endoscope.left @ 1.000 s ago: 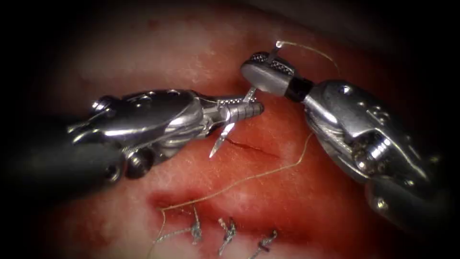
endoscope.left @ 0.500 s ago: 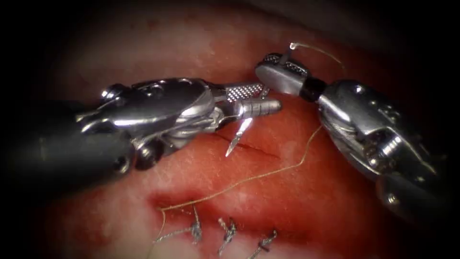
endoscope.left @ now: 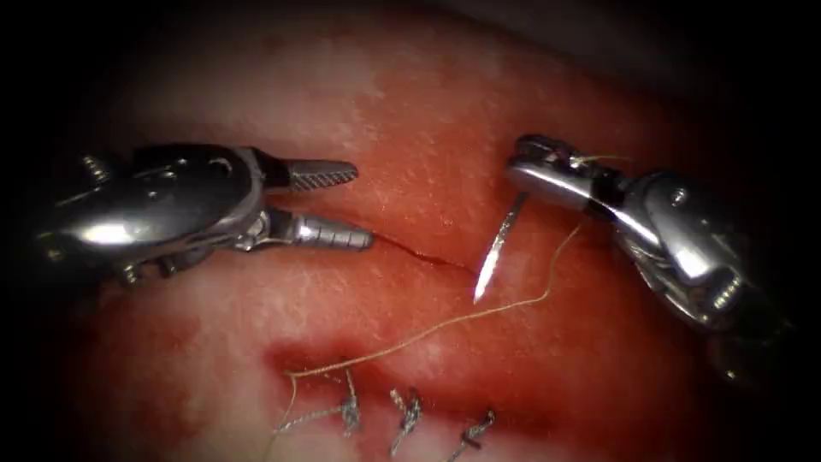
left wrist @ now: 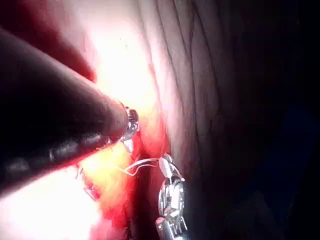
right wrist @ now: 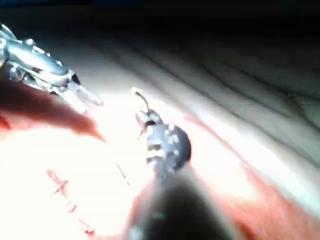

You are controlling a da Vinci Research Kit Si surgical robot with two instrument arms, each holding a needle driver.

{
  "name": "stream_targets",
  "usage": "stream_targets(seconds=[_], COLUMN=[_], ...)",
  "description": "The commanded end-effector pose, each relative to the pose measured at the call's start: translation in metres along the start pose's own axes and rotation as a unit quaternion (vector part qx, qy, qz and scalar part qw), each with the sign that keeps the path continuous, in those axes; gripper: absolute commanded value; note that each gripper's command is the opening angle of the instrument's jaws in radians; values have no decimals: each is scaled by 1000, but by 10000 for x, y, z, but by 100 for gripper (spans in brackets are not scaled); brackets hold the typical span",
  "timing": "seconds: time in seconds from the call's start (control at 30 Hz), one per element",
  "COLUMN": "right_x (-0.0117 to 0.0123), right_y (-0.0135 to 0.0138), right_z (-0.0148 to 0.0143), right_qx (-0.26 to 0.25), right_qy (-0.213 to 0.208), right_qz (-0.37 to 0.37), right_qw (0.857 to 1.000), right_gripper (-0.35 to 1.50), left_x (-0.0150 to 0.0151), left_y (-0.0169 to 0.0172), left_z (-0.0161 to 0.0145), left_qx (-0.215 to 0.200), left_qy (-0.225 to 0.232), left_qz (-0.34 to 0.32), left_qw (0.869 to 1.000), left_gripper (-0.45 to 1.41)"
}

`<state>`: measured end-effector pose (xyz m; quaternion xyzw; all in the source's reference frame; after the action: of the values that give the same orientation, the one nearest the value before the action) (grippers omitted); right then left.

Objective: Wound Closure

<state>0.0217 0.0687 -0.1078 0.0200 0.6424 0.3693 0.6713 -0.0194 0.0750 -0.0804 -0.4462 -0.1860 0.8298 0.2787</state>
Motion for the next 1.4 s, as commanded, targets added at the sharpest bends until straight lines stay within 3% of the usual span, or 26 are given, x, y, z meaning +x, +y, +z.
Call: stream_targets(seconds=[0.03,0.23,0.5,0.73,1.03,1.4], right_x=[-5,-30,-37,-40,-53,-65], right_y=[11,30,28,33,46,41], right_z=[8,22,43,57,69,85], right_qx=[0,-9,-22,-34,-41,-51], right_qy=[13,35,49,48,48,49], right_qz=[-11,-66,-181,-186,-219,-234], right_qw=[1000,997,982,981,974,970], right_gripper=[-35,-35,-35,-35,-35,-35], left_x=[-7,-65,-71,-92,-109,-117], left_y=[-6,-5,2,10,2,1], left_z=[13,67,88,120,128,126], left_qx=[7,14,7,-6,-10,-13], left_qy=[-13,-60,-61,-74,-84,-90], left_qz=[11,36,38,49,25,22], left_qw=[1000,997,997,996,996,996], left_gripper=[73,67,59,59,58,57])
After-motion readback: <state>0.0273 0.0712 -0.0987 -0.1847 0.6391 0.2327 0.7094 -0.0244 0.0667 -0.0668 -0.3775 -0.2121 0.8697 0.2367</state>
